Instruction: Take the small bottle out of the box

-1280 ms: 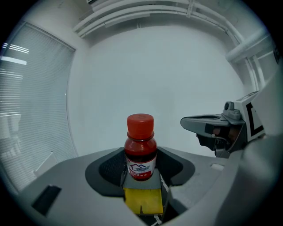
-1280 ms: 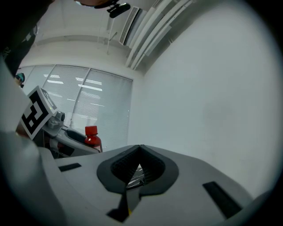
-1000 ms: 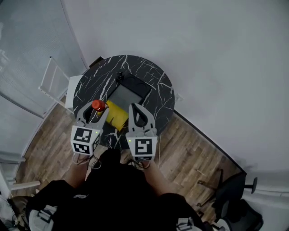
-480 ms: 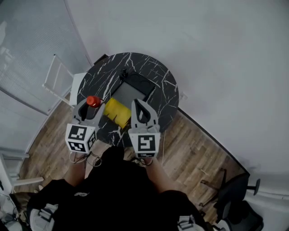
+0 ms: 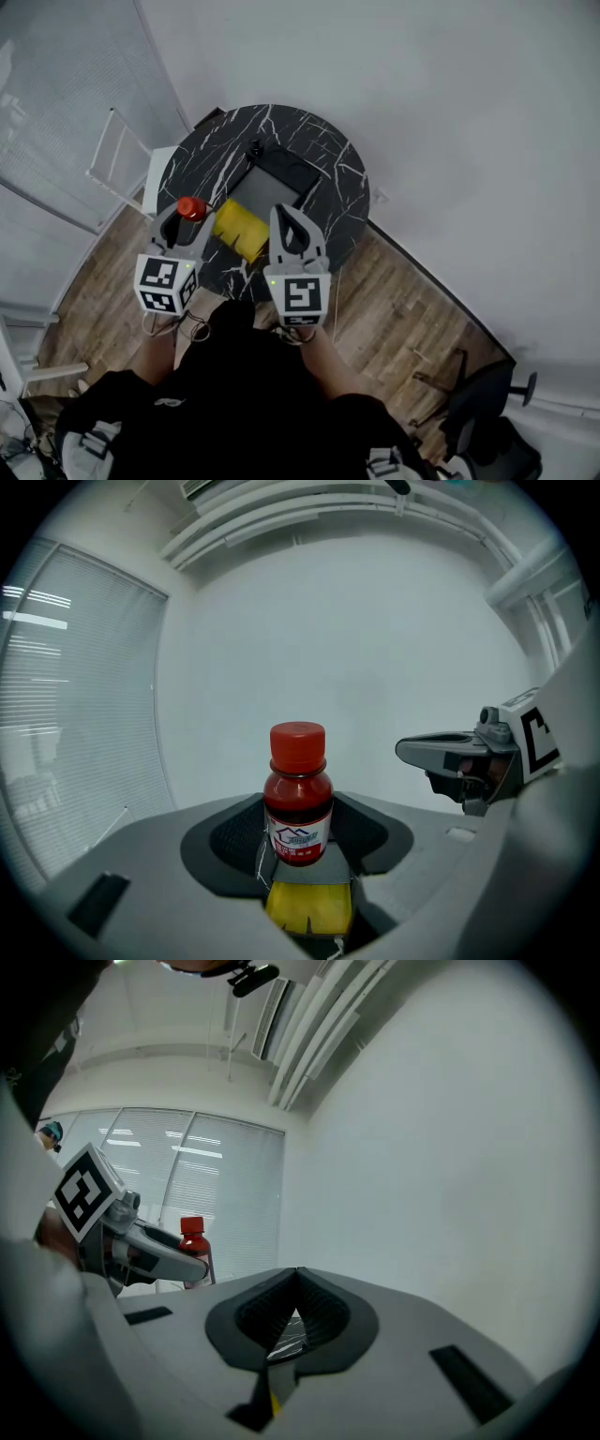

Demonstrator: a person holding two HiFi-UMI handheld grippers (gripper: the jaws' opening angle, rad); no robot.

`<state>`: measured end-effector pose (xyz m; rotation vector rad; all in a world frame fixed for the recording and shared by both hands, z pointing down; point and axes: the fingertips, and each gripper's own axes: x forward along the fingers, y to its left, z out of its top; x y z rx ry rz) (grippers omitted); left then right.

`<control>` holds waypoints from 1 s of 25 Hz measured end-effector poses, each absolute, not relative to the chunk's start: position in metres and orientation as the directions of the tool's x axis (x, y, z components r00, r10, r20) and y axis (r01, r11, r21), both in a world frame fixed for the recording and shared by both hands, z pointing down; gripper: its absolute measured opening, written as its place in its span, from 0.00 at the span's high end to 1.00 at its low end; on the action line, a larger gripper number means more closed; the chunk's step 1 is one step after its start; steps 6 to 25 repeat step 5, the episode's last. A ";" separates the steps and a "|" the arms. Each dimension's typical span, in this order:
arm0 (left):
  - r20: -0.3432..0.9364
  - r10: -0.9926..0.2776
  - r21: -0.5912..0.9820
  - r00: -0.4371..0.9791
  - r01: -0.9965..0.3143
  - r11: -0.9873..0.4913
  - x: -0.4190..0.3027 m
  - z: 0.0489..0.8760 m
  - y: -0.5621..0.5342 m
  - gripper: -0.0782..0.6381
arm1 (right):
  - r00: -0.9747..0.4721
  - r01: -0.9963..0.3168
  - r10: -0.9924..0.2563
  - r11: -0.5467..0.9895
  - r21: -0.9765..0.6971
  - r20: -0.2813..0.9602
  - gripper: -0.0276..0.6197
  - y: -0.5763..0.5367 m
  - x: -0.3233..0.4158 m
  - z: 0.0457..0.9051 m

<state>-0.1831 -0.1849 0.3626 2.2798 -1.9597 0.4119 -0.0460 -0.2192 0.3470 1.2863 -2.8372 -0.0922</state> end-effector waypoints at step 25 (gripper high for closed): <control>0.272 -0.953 -0.107 0.135 -0.980 -0.170 -0.181 0.360 -0.194 0.59 | -0.645 -0.763 -0.764 0.643 0.068 -0.011 0.96 -0.228 -0.040 0.346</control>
